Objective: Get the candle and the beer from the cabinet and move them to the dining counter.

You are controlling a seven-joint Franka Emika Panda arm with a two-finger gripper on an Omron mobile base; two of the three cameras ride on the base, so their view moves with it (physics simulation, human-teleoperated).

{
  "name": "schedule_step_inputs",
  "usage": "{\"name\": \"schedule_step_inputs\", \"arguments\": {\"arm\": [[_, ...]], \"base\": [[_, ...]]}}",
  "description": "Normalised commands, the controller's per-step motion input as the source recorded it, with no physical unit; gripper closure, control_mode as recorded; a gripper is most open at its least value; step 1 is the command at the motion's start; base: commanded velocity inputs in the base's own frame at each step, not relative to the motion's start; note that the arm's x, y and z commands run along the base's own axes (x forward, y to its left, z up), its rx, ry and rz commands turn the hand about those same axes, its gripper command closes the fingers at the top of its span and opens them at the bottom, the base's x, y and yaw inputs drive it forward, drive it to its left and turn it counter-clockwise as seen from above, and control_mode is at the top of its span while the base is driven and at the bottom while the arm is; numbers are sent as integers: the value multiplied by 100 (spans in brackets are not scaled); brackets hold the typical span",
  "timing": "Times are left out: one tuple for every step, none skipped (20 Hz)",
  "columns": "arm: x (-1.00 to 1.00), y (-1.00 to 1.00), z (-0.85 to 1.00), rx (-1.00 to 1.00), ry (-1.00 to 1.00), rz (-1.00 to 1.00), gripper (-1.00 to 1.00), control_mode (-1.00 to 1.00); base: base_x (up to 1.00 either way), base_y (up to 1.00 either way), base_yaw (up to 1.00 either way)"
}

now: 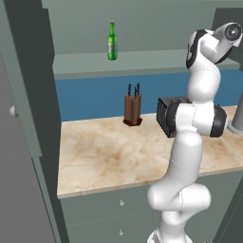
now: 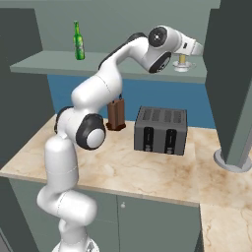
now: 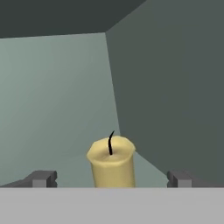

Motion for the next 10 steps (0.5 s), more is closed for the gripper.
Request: {"name": "schedule_step_inputs", "arguments": {"arm": [[0,-1,0,0,0,0,-100,-100],[1,-1,0,0,0,0,-100,-100],[4,0,0,0,0,0,-100,-100],[10,0,0,0,0,0,-100,-100],[11,0,0,0,0,0,-100,-100],[14,0,0,0,0,0,-100,-100],[13,0,0,0,0,0,-100,-100],[13,0,0,0,0,0,-100,-100],[14,0,0,0,0,0,-100,-100],[15,0,0,0,0,0,-100,-100]], "base": [[0,0,0],[0,0,0],[0,0,0],[0,0,0],[0,0,0],[0,0,0],[0,0,0],[0,0,0],[0,0,0],[0,0,0]]}}
